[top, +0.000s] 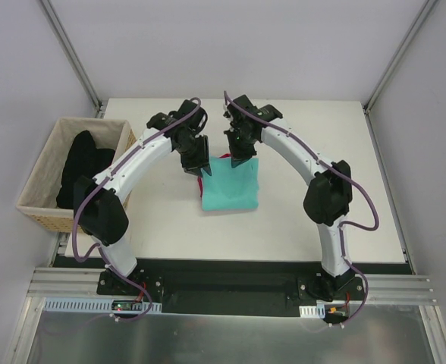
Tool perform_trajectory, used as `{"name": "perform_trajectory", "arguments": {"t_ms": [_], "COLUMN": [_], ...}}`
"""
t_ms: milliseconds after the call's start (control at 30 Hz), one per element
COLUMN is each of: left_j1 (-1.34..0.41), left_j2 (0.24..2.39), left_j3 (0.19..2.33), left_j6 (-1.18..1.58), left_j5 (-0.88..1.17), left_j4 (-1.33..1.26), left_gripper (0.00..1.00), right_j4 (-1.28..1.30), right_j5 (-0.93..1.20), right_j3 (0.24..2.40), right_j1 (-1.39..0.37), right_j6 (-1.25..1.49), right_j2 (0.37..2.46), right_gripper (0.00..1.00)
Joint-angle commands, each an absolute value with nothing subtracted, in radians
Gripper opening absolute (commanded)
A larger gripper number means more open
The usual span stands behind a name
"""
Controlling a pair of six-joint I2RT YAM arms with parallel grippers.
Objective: Fold and stack the t-shirts
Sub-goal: Put the neatly folded tshirt into the corner of the board with both arms
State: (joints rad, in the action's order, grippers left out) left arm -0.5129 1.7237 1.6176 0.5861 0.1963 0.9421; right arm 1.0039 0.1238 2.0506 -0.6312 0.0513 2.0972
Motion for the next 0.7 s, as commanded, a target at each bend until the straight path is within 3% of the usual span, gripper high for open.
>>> {"name": "perform_trajectory", "arguments": {"t_ms": [0,300,667], "left_j1": [-0.488,-0.466,-0.463], "left_j2": [1.675,1.663,1.632], "left_j3": [1.712,1.732,1.686], "left_j6": [0.604,0.592,0.607], "left_j5": [0.166,0.169,0.163], "left_j4": [0.973,0.992,1.002], "left_gripper": [0.33,0.33,0.33], "right_j4": [0.989,0.910,0.939], "right_j5": [0.156,0.181,0.164], "right_j3": [2.066,1.931,1.986], "right_j1": [-0.675,-0.692,-0.690], "right_j6": [0.067,0.072,0.049], "right_j2": [2.109,2.115,2.197], "right_gripper": [0.01,0.01,0.01]}}
